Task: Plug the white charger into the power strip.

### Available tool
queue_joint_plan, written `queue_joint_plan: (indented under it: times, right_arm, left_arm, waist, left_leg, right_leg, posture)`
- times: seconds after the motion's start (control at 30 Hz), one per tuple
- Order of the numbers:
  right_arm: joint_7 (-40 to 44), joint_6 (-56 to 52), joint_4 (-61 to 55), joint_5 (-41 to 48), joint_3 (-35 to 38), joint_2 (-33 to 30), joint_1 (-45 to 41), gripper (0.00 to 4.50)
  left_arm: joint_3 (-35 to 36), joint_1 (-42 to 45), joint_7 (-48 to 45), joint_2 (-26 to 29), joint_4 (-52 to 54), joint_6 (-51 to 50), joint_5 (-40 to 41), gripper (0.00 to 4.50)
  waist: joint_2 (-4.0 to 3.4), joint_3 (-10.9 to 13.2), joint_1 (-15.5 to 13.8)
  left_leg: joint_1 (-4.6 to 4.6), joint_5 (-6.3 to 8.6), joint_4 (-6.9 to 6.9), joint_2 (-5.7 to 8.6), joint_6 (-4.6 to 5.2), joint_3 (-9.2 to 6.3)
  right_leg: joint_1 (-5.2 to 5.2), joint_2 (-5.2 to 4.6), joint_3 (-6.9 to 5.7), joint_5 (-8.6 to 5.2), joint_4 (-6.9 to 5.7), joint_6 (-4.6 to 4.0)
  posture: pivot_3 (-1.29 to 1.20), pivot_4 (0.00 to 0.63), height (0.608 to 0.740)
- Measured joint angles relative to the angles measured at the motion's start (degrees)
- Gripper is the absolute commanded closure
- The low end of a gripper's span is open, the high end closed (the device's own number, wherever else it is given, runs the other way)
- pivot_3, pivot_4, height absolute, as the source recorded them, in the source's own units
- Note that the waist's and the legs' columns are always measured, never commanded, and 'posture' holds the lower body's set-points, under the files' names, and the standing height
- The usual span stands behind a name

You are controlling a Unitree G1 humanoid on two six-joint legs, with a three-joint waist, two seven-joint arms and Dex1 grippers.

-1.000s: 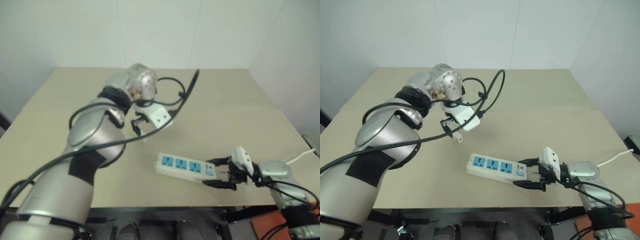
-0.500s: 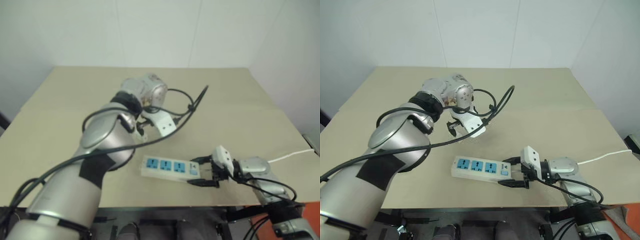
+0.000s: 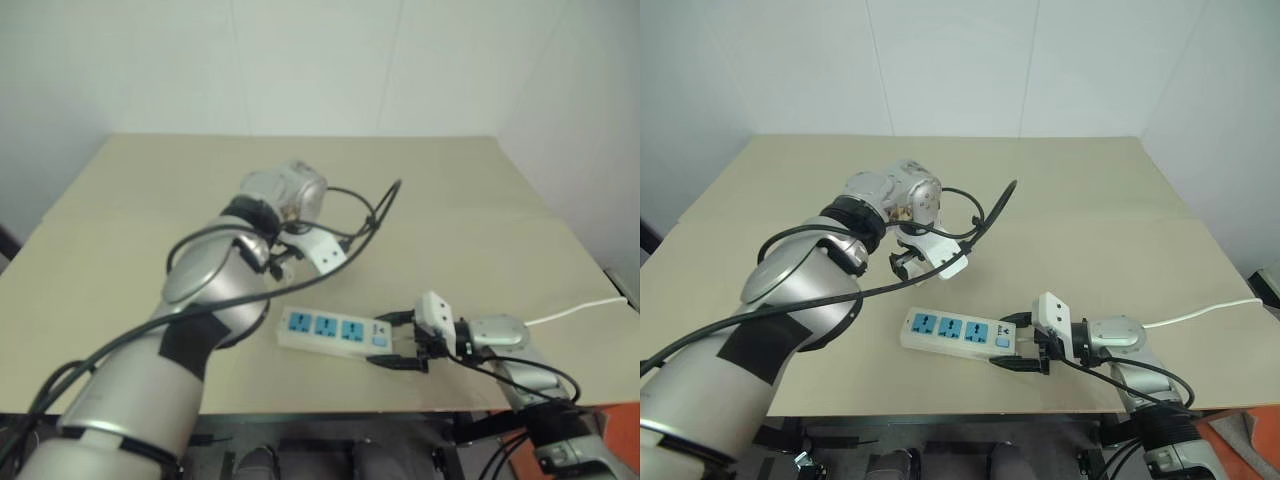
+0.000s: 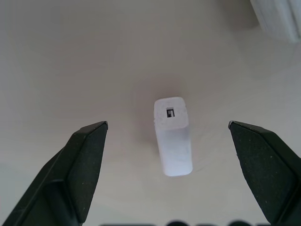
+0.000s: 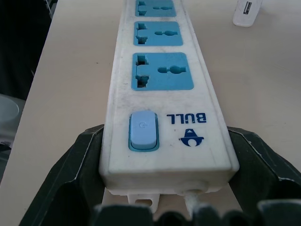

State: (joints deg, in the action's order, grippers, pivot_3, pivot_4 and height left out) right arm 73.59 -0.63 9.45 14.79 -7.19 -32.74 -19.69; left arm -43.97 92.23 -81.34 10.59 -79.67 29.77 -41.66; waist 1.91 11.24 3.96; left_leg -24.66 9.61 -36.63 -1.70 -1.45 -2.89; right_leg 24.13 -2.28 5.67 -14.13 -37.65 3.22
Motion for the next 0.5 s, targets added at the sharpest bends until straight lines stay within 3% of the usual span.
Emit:
queue_joint_plan:
  times: [0.5]
  right_arm:
    - [-0.8,0.1,-0.4,-0.4,-0.1,0.1,0.2,1.09]
  left_arm:
    - [-0.6,-2.6,3.8,-0.2,-0.1,-1.6,-4.2,0.0]
  waist:
    - [0.0,0.0,0.0]
  left_leg:
    - [0.01,0.0,-0.04,0.0,0.0,0.0]
  right_leg:
    - [0.0,0.0,0.0,0.0,-0.06,-0.01]
  posture:
    - [0.0,0.15,0.74]
